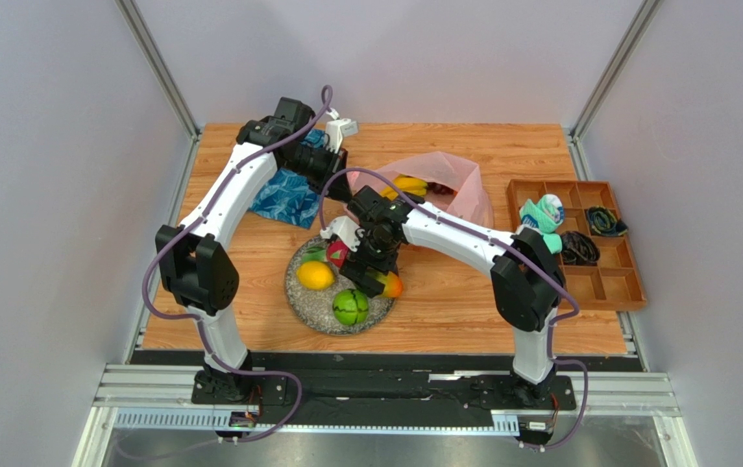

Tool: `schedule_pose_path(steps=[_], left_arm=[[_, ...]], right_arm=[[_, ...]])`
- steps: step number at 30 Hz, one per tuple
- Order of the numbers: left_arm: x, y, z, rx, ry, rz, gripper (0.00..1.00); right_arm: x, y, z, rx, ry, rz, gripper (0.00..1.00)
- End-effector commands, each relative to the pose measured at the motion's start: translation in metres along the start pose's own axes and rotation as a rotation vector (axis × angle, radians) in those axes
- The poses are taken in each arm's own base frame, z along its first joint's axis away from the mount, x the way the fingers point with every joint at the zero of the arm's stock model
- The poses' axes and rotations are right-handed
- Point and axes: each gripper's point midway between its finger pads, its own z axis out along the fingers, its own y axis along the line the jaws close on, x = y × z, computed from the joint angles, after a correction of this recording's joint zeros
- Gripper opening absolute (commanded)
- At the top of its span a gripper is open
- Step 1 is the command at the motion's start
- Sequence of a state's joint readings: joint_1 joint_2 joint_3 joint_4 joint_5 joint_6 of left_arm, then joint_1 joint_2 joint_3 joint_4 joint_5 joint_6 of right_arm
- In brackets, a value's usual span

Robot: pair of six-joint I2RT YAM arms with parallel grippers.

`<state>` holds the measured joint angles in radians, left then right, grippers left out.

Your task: Take the fake fruits out of the plastic bag

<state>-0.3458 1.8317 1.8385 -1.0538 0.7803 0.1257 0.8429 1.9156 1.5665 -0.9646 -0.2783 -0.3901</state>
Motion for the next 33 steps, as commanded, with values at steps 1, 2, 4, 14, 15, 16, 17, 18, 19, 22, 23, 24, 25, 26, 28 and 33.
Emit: schedule_pose_path(steps=[1, 2, 4, 14, 15, 16, 17, 18, 19, 22, 23, 24, 25, 26, 28, 33], left_arm=[[-0.003, -0.017, -0.014, 0.009, -0.031, 0.061, 0.08], [-0.003, -0.017, -0.014, 0.007, -0.032, 0.064, 0.08], [-0.003, -0.016, -0.014, 0.006, -0.032, 0.066, 0.08], [-0.012, -0.022, -0.011, 0.052, -0.044, 0.04, 0.09], [-0.011, -0.024, -0.012, 0.056, -0.044, 0.036, 0.09], [-0.011, -0.024, -0.012, 0.058, -0.045, 0.029, 0.09], [-0.011, -0.027, -0.013, 0.061, -0.046, 0.029, 0.09], [-0.01, -0.028, -0.013, 0.065, -0.044, 0.029, 0.09], [-0.009, -0.029, -0.013, 0.066, -0.041, 0.028, 0.09], [-0.005, -0.031, -0.012, 0.073, -0.031, 0.019, 0.09], [-0.003, -0.033, -0.013, 0.074, -0.03, 0.018, 0.09], [0.001, -0.032, -0.012, 0.075, -0.022, 0.01, 0.09], [0.003, -0.033, -0.011, 0.076, -0.017, 0.006, 0.08], [0.009, -0.034, -0.01, 0.077, -0.009, -0.002, 0.08], [0.016, -0.036, -0.01, 0.077, -0.001, -0.005, 0.08], [0.046, -0.042, -0.011, 0.057, 0.036, -0.011, 0.08]], right_arm=[[-0.026, 0.004, -0.015, 0.02, -0.075, 0.019, 1.0], [-0.025, 0.006, -0.022, 0.02, -0.076, 0.018, 1.0], [-0.025, 0.011, -0.045, 0.037, -0.103, 0.0, 1.0], [0.01, -0.002, -0.169, 0.226, -0.235, 0.04, 1.0], [0.007, -0.011, -0.177, 0.254, -0.265, 0.069, 1.0], [0.005, -0.02, -0.183, 0.278, -0.287, 0.09, 1.0], [0.001, -0.04, -0.197, 0.332, -0.331, 0.127, 1.0], [0.0, -0.052, -0.195, 0.343, -0.331, 0.151, 0.99], [-0.002, -0.062, -0.196, 0.351, -0.34, 0.172, 0.97], [-0.001, -0.101, -0.178, 0.393, -0.299, 0.21, 0.81], [0.001, -0.115, -0.172, 0.436, -0.275, 0.216, 0.76], [0.012, -0.123, -0.153, 0.438, -0.22, 0.231, 0.69], [0.02, -0.127, -0.146, 0.46, -0.195, 0.254, 0.67], [0.025, -0.123, -0.137, 0.452, -0.188, 0.272, 0.64], [0.056, -0.09, -0.117, 0.376, -0.15, 0.287, 0.62], [0.096, -0.025, -0.09, 0.28, -0.097, 0.252, 0.65]])
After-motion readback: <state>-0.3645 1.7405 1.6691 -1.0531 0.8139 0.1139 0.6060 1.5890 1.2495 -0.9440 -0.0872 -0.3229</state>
